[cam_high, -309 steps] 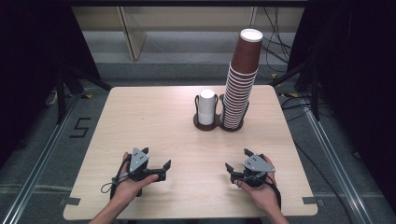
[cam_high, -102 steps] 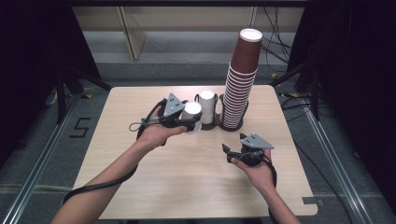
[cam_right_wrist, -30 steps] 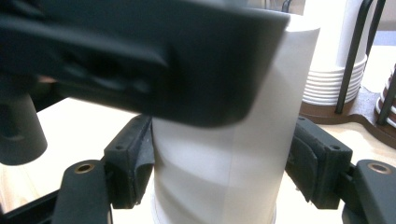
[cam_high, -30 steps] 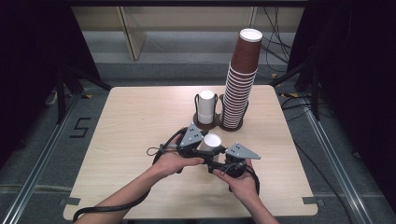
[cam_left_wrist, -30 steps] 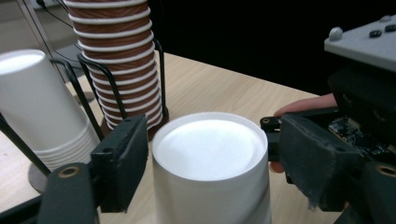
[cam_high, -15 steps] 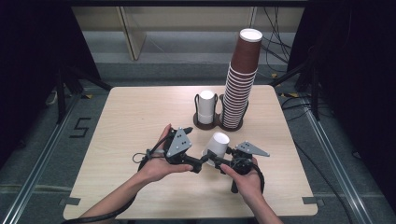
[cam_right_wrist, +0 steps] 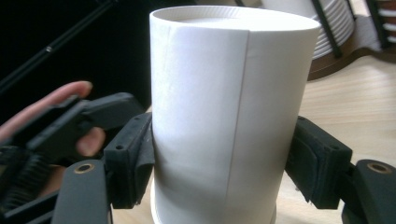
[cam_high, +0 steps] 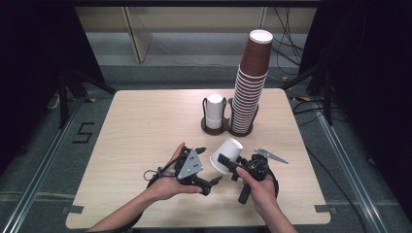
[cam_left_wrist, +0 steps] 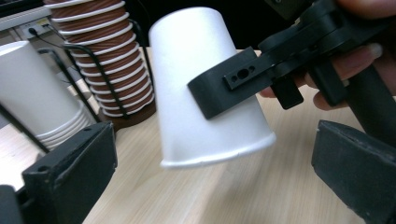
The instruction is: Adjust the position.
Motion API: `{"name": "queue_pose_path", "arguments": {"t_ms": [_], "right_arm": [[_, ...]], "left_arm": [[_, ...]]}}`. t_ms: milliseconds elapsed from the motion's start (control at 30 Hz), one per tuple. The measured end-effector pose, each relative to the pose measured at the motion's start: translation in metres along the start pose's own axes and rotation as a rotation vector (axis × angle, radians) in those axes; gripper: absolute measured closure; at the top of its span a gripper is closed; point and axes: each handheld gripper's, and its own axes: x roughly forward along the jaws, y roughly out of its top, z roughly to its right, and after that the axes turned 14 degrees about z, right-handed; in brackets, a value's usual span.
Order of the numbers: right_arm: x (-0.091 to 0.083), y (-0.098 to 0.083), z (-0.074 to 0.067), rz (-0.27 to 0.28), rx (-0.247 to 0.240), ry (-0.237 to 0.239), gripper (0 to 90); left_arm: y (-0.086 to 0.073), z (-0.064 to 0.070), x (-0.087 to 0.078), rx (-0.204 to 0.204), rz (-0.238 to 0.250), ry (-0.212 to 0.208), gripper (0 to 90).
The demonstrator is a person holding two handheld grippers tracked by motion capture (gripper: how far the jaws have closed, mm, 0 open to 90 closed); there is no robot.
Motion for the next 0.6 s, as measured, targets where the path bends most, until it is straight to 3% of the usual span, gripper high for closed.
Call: {"name": "queue_pose_path", "arguments": {"t_ms": [100,133,267,300,333,400,433,467,500,600], "right_arm": [[-0.003,0.000,-0.004,-0.007,0.067,0.014,30.6],[-0.002,0.000,-0.002,0.006,0.033,0.016,30.6],[-0.003,0.000,-0.002,0.006,0.044,0.025,30.6],[-0.004,-0.001,-0.005,-0.004,0.088,0.023,30.7],[-0.003,-0.002,-0.005,-0.003,0.086,0.031,30.8],[-0.003,-0.002,-0.005,-0.004,0.086,0.032,30.8],[-0.002,-0.003,-0.003,0.001,0.051,0.034,30.9],[-0.002,-0.003,-0.006,-0.006,0.087,0.029,30.9],[-0.002,-0.003,-0.005,0.001,0.069,0.021,30.9],[-0.001,-0.003,-0.004,0.005,0.052,0.033,31.0]], "left_arm": [[-0.004,0.000,0.007,0.016,-0.006,0.011,0.0],[-0.005,0.000,0.008,0.008,-0.005,0.012,0.0],[-0.008,0.000,0.011,0.013,-0.016,0.025,0.0],[-0.009,0.000,0.012,0.007,-0.017,0.017,0.0],[-0.010,-0.001,0.013,-0.019,-0.012,0.019,0.5],[-0.010,-0.002,0.013,-0.025,-0.014,0.026,0.9],[-0.011,-0.002,0.015,-0.059,-0.007,0.008,1.1],[-0.011,-0.002,0.015,-0.059,-0.007,0.008,1.3],[-0.012,-0.002,0.016,-0.082,-0.007,0.007,1.4],[-0.012,-0.002,0.018,-0.094,-0.009,0.011,2.5]]}}
